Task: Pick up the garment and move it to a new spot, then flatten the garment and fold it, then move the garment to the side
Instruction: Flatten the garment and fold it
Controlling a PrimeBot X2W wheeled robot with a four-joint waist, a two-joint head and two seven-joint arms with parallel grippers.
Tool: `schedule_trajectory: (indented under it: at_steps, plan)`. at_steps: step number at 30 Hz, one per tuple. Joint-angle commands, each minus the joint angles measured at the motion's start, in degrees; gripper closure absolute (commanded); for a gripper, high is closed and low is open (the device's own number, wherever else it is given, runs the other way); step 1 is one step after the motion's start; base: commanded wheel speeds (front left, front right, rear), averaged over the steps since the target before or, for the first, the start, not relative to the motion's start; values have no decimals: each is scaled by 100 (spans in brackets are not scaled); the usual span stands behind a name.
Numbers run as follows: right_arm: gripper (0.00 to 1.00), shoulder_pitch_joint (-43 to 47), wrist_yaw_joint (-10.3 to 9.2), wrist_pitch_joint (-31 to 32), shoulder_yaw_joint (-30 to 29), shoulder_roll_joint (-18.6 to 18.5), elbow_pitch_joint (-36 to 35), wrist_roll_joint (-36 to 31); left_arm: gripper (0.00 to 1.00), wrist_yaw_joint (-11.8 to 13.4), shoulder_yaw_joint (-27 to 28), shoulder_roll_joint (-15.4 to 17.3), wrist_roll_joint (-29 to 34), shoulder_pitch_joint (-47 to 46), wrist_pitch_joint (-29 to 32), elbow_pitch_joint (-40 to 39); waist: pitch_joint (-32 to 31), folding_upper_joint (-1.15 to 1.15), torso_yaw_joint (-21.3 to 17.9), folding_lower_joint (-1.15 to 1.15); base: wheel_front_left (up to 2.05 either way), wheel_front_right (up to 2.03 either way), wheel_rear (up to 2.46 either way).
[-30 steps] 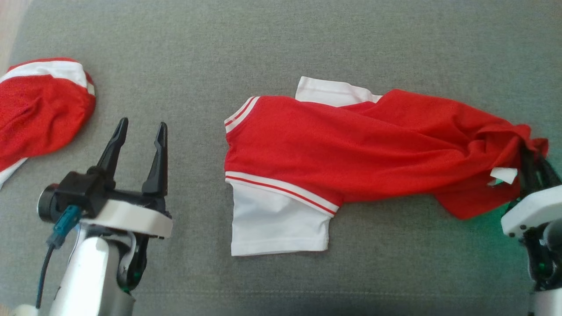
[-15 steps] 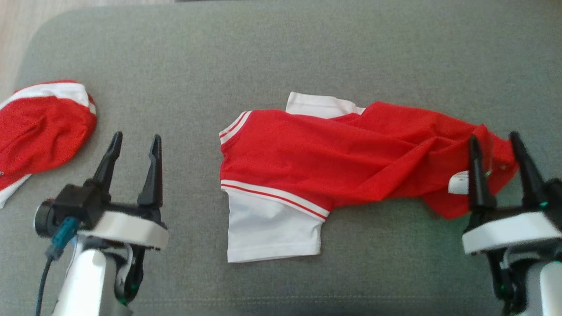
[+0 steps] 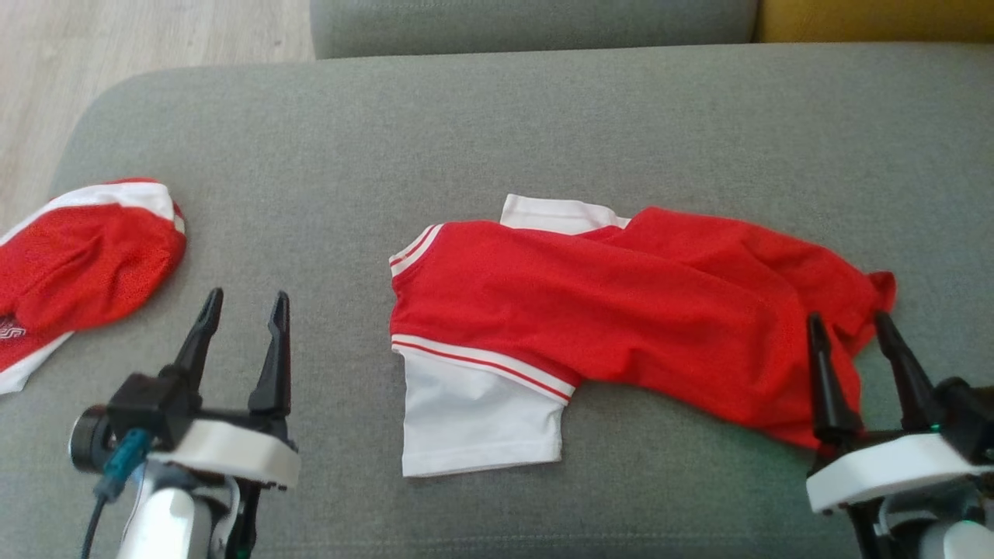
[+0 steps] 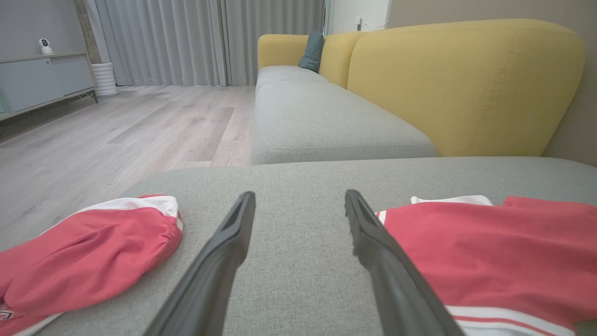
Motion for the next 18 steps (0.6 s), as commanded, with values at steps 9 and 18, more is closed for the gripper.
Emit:
schedule_trajectory:
  at_steps: [9, 18]
  plan:
    - [0, 114, -4, -6, 245, -49, -211, 150, 0, 115, 183, 86, 13, 80, -41, -323, -119, 0, 0, 0, 0, 0, 0]
    - [0, 62, -4, 0, 254, -49, -198, 146, 0, 151, 137, 118, 0, 65, -39, -371, -111, 0, -3, 0, 0, 0, 0]
